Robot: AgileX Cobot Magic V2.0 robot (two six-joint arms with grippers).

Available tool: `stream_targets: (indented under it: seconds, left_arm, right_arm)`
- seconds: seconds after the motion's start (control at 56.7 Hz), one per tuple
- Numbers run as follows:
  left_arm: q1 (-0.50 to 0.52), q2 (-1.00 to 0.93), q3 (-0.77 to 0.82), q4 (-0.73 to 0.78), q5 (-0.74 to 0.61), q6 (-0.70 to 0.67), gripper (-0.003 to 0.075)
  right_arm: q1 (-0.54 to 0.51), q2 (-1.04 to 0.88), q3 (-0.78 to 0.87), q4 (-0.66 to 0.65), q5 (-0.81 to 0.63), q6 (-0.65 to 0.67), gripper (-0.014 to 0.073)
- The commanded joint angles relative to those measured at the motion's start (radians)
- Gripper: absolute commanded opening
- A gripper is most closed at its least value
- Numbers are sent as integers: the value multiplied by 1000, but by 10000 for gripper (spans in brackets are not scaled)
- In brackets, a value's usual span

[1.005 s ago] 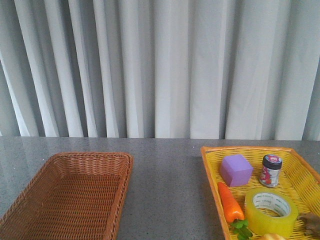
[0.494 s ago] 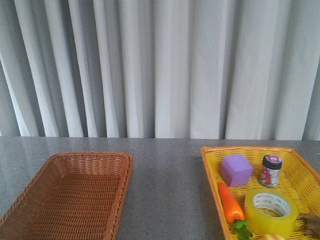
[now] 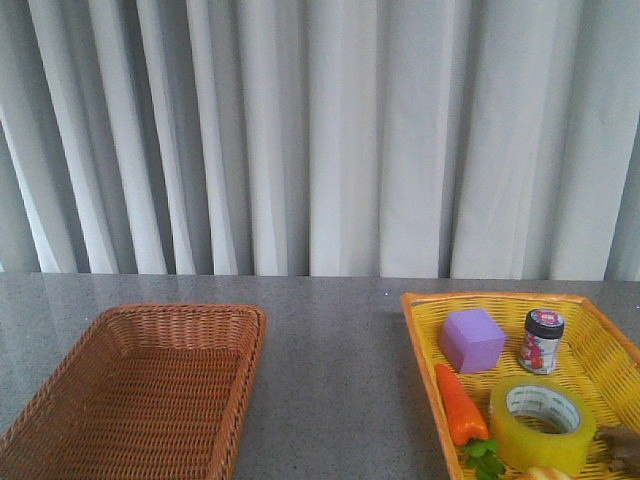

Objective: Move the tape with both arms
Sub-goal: 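Lower the right gripper into the yellow basket and grasp the yellow tape roll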

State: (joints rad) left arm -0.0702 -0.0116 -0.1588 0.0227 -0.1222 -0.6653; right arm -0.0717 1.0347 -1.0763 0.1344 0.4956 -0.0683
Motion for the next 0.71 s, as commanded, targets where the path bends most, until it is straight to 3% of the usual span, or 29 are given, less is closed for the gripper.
stream_targets:
  seconds: [0.0, 0.247, 0.688]
  left_arm:
    - [-3, -5, -57, -2, 37, 2, 347]
    - [-3, -5, -69, -2, 116, 14, 347]
    - [-3, -5, -69, -2, 143, 19, 347]
  right_arm:
    - [-2, 114, -145, -21, 55, -13, 533]
    - [-2, 403, -332, -30, 162, -13, 533]
    - [-2, 657, -351, -63, 201, -14, 533]
